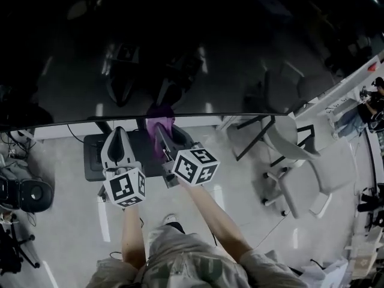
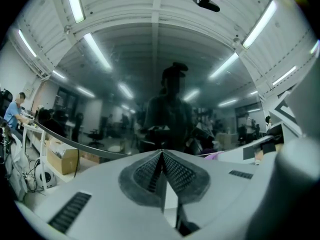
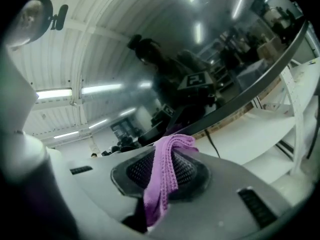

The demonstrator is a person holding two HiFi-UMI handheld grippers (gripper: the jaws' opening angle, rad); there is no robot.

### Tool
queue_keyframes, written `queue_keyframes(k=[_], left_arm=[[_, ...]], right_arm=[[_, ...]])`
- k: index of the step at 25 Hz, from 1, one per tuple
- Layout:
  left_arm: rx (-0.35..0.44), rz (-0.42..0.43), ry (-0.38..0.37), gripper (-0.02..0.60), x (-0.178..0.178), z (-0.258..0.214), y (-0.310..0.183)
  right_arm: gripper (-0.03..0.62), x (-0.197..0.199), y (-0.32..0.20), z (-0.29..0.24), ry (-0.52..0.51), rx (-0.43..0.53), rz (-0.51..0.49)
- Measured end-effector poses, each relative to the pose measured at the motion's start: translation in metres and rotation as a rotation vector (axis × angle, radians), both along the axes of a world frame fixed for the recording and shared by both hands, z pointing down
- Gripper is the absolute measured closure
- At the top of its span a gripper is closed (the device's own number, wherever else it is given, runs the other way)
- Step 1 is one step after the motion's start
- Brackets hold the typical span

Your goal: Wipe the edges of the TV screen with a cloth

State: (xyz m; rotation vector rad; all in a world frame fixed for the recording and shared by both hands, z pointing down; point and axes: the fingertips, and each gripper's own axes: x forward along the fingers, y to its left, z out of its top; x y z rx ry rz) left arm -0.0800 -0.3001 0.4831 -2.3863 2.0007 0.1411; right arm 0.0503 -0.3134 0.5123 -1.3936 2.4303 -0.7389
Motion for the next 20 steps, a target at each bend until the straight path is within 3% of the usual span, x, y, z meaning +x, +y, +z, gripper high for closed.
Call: queue_keyframes(k=[3, 7, 12, 20], left_arm=[[0.001, 0.065, -0.053, 0.566, 0.030, -0.004, 0.006], [0.025, 0.082, -0.091, 0.566, 0.063, -0.022, 0.018], [0.035, 0.045, -0.112, 0.566, 0.111, -0.032, 0.022], [-0.027, -0.025, -0.104, 0.566, 0.211, -0.021, 0.041]], right_arm=[[0.533, 0.035, 0.005, 0.002, -0.013, 0.002, 0.045], [0.533, 0.080, 0.008, -0.002, -0.034, 0.007, 0.077], [0.533, 0.136, 0.008, -0.005, -0.040, 0.000, 0.056], [0.533, 0.225, 0.012, -0.005, -0.015, -0.011, -0.053]])
